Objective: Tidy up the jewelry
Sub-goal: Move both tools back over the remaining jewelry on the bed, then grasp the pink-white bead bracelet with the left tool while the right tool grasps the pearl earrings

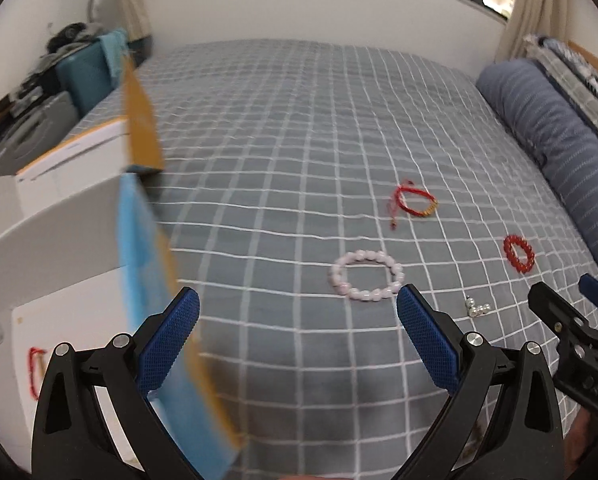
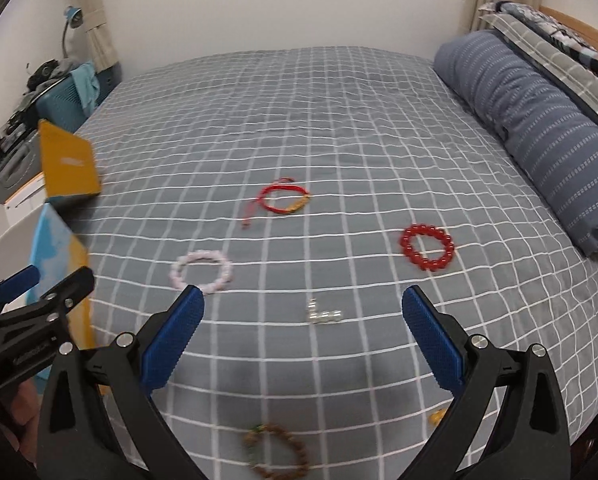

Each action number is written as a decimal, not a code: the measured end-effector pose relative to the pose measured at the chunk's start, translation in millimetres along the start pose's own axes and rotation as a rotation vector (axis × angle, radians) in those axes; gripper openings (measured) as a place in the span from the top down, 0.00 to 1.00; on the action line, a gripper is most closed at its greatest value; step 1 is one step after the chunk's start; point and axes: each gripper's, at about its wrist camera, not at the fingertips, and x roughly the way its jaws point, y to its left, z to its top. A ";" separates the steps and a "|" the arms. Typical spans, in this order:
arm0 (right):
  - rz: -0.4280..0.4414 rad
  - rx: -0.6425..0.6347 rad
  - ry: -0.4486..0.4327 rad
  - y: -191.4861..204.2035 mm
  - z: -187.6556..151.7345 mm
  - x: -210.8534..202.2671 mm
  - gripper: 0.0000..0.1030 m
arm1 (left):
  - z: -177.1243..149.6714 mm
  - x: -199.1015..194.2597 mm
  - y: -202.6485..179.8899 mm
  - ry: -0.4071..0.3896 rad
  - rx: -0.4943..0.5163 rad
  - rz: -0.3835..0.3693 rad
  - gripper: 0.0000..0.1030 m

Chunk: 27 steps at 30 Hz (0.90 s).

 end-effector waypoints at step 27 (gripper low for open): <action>0.026 0.045 0.100 -38.7 -40.9 112.8 0.23 | 3.1 149.6 -24.6 0.083 0.018 0.013 0.06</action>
